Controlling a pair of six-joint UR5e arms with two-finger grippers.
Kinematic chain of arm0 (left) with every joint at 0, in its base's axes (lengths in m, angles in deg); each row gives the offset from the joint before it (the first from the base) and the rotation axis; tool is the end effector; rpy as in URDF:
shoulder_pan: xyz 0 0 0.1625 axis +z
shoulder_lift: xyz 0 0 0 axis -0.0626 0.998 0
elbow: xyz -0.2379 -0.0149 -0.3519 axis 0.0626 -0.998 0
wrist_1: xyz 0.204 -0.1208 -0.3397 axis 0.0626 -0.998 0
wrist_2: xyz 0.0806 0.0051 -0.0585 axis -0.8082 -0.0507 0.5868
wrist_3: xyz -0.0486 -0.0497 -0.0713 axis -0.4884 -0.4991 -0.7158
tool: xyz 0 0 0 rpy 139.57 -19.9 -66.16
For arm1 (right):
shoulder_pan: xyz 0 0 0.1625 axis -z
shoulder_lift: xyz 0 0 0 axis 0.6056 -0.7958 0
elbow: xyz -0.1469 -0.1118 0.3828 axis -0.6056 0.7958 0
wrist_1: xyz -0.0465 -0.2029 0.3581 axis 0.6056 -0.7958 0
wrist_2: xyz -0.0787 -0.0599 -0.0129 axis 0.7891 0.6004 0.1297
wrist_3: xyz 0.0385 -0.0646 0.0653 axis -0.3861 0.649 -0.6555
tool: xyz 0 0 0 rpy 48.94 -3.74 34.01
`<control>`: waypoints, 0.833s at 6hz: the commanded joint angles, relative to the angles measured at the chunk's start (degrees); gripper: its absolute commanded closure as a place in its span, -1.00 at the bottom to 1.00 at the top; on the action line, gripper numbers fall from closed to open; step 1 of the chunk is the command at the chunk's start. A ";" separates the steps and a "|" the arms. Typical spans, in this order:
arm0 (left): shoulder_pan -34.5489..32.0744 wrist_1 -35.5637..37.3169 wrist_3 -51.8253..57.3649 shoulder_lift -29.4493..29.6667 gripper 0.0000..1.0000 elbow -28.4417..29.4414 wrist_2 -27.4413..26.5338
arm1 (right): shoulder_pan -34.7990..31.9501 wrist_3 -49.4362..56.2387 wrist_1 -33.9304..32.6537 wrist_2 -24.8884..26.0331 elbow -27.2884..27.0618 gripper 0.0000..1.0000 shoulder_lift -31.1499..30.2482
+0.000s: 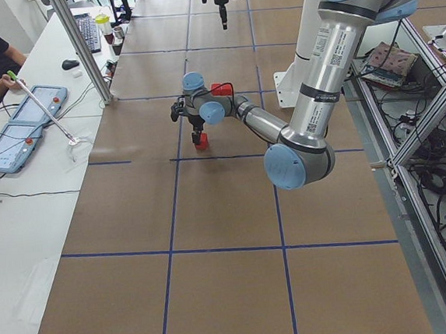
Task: Form red blocks into L shape at center
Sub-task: 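Reach the left gripper to the last red cube and grasp it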
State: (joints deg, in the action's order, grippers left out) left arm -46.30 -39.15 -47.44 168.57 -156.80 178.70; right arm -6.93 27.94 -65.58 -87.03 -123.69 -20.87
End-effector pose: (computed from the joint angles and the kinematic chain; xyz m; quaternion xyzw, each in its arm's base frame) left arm 0.4189 -0.5074 0.3896 0.0566 0.3956 0.0491 0.9154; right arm -0.2911 -0.3828 0.3360 -0.0143 -0.4703 -0.0382 0.8815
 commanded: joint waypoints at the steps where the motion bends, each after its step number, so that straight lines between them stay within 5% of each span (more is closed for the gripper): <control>1: 0.70 0.04 -0.06 0.08 -0.69 0.40 -0.04 | -0.01 0.00 0.00 0.00 0.00 -1.00 -0.05; 3: 0.70 0.04 0.03 0.17 -0.34 0.66 -0.12 | -0.01 0.09 0.00 0.00 0.00 -1.00 -0.13; 4: 0.70 0.30 -1.10 0.25 0.70 0.23 -0.30 | -0.01 0.09 0.00 -0.09 -0.09 -1.00 -0.22; 5: 0.01 0.83 -6.16 0.69 1.00 -0.82 -0.47 | -0.09 0.09 0.00 -0.17 -0.87 -1.00 -0.74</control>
State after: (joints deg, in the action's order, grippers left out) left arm -45.82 -38.73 -49.93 168.95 -156.81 178.39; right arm -6.97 28.03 -65.57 -87.12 -124.02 -21.24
